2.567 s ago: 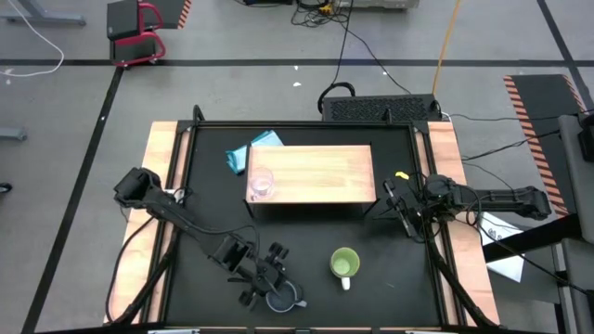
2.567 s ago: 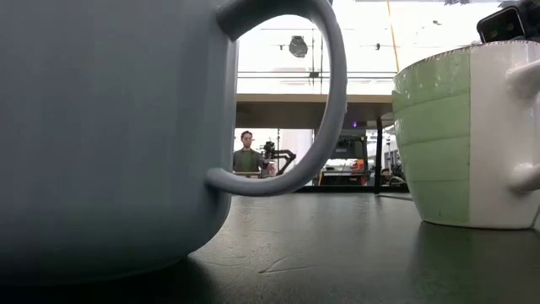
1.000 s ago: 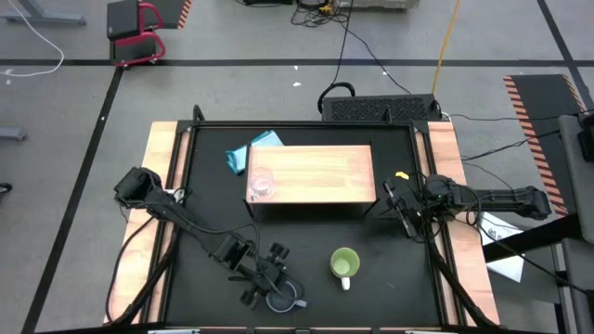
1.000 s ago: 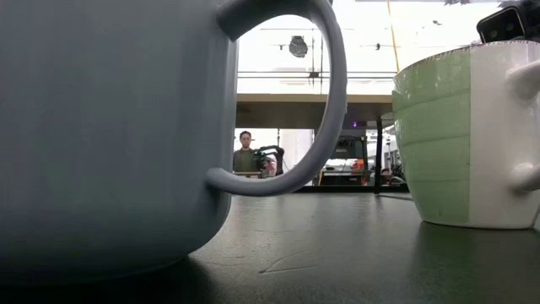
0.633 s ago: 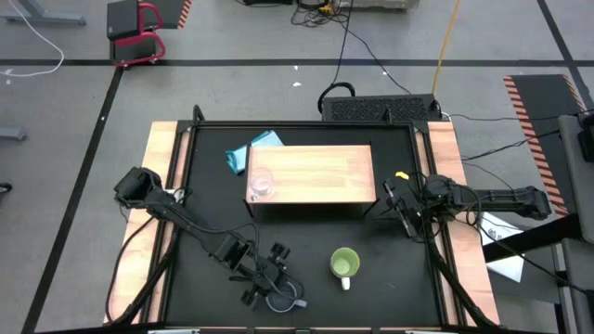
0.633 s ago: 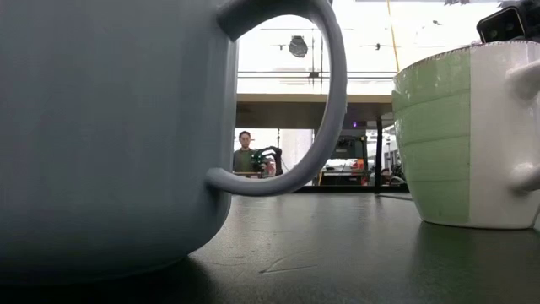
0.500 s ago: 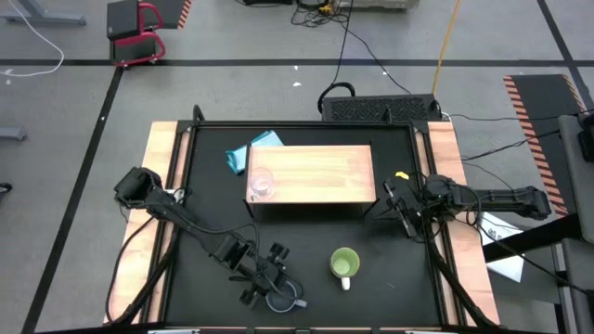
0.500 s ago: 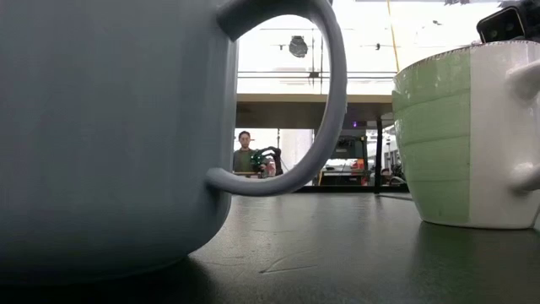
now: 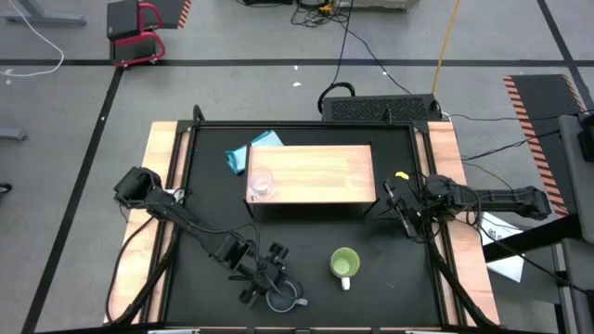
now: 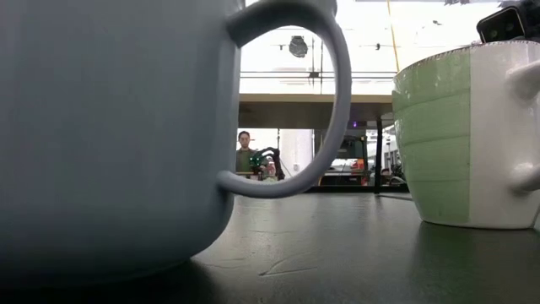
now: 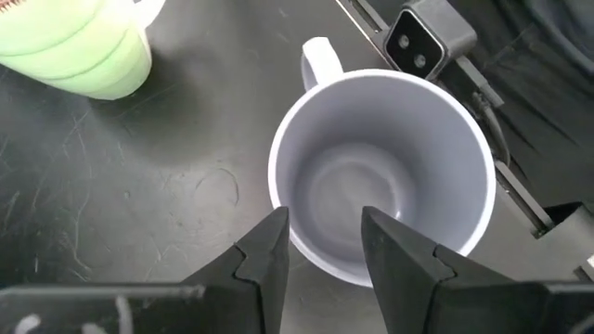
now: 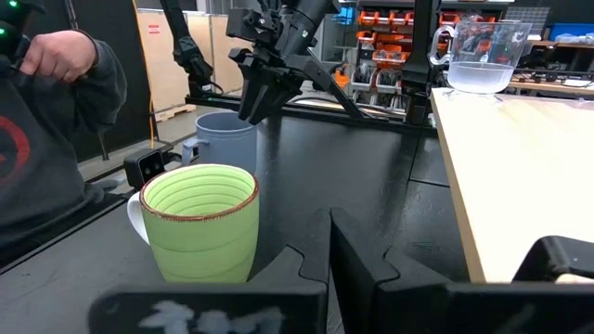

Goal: Stack small to large cups/mugs on shelf
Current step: Put the gray mug on the shelf

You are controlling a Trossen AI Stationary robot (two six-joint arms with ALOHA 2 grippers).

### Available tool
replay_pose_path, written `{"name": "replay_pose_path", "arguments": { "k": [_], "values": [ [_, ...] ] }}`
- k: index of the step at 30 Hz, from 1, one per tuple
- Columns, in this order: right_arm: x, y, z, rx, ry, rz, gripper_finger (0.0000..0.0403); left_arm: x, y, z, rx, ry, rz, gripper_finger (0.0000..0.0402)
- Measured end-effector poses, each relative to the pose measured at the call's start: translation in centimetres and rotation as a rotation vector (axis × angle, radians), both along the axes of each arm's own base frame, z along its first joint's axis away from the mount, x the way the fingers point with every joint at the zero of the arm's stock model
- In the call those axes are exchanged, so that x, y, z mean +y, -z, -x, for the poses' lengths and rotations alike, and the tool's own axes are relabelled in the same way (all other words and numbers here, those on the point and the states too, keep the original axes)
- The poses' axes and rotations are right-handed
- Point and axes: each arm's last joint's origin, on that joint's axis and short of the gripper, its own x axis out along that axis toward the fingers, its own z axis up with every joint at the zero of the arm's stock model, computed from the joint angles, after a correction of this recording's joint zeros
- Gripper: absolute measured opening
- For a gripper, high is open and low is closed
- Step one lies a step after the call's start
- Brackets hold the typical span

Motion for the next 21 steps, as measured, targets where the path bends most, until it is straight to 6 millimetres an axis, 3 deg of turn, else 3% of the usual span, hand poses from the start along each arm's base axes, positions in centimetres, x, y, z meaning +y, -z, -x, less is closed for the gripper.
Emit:
{"name": "replay_pose_path", "arguments": {
  "k": [21],
  "values": [
    [0.00,0.00,0.00,0.000,0.000,0.000,0.0000,0.00,-0.16,-0.25,-0.023,-0.055,0.020,0.0138]
  ]
}}
